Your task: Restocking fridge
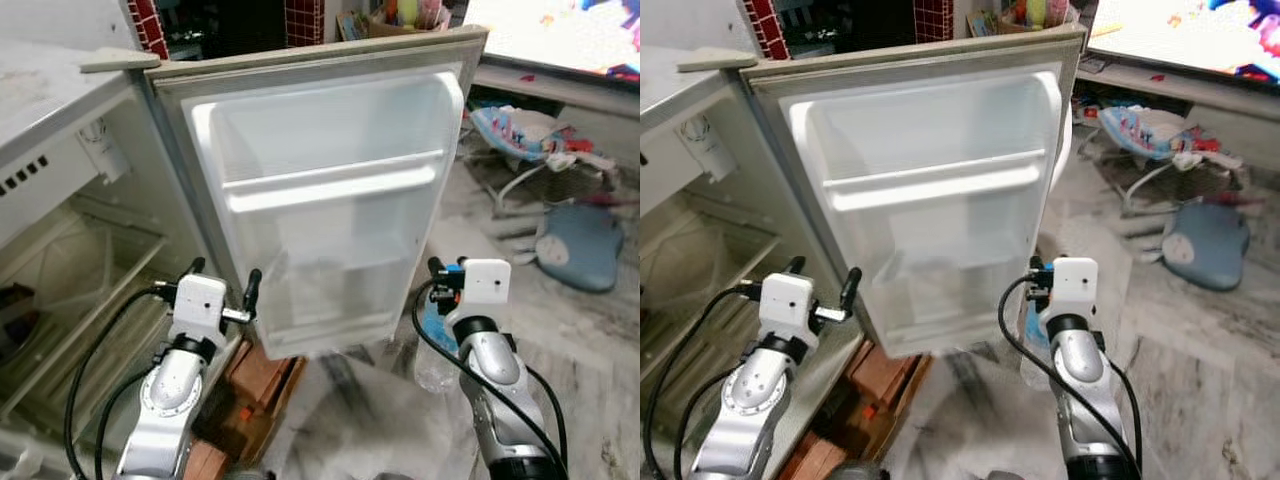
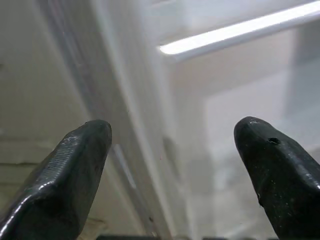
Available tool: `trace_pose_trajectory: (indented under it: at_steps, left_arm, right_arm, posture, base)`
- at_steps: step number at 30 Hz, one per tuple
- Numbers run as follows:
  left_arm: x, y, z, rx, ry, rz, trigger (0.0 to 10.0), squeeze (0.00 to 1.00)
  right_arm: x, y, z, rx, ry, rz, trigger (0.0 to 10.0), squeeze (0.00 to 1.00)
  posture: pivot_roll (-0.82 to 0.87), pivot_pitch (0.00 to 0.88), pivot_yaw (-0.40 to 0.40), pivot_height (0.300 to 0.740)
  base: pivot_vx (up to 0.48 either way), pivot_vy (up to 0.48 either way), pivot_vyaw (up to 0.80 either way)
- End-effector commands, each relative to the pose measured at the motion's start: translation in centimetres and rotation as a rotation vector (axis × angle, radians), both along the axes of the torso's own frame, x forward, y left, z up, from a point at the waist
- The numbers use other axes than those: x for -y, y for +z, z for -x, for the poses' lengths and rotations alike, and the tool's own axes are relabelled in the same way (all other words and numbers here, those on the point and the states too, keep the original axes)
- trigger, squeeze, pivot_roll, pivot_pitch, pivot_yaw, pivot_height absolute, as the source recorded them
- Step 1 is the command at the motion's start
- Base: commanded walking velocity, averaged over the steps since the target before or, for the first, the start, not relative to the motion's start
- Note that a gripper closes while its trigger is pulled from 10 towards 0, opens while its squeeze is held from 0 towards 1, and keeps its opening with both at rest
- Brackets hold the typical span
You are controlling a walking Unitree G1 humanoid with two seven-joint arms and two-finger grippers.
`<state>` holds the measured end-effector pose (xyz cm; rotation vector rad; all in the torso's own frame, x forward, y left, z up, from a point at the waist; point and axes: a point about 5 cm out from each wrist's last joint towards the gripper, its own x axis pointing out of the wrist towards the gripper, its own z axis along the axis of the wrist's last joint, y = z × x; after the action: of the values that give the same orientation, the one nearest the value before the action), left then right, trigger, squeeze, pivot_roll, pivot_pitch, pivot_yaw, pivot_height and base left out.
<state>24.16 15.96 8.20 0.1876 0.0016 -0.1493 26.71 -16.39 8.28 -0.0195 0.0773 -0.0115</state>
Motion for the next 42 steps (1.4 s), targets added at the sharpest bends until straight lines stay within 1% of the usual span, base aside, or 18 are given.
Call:
trace_pose_trajectory:
  at_steps: [1, 11, 15, 18, 27, 42]
  left_arm:
    - [-0.4, -0.2, 0.1, -0.013, 0.021, -0.011, 10.0, 0.00]
    - [-0.5, -0.1, 0.2, 0.002, 0.043, -0.008, 10.0, 0.00]
    - [-1.3, 0.0, 0.2, 0.015, 0.103, -0.021, 10.0, 0.00]
    - [-1.6, -0.1, 0.0, 0.007, 0.129, -0.007, 10.0, 0.00]
    - [-1.2, -0.1, -0.2, 0.009, 0.095, -0.006, 10.0, 0.00]
    - [-1.2, -0.1, -0.1, 0.007, 0.092, -0.009, 10.0, 0.00]
  right_arm:
    - [-0.7, 0.5, -0.2, 0.022, 0.023, -0.006, 10.0, 0.00]
    - [-0.8, 0.6, -0.3, 0.025, 0.035, -0.009, 10.0, 0.00]
    - [-1.0, 0.8, -0.3, 0.036, 0.046, -0.013, 10.0, 0.00]
    - [-1.0, 0.8, -0.4, 0.038, 0.048, -0.014, 10.0, 0.00]
    - [-1.2, 1.1, -0.6, 0.051, 0.053, -0.021, 10.0, 0.00]
    - [-1.4, 1.0, -0.5, 0.049, 0.068, -0.018, 10.0, 0.00]
  posture:
    - [0.12, 0.036, 0.002, 0.740]
    - [0.12, 0.040, -0.004, 0.740]
    - [0.12, 0.038, -0.007, 0.740]
    - [0.12, 0.036, -0.007, 0.740]
    - [0.11, 0.030, -0.005, 0.740]
    - [0.12, 0.033, -0.005, 0.740]
  base:
    - [0.000, 0.000, 0.00]
    - [0.000, 0.000, 0.00]
    - [0.000, 0.000, 0.00]
    - [0.000, 0.000, 0.00]
    - [0.000, 0.000, 0.00]
    - [0.326, 0.000, 0.00]
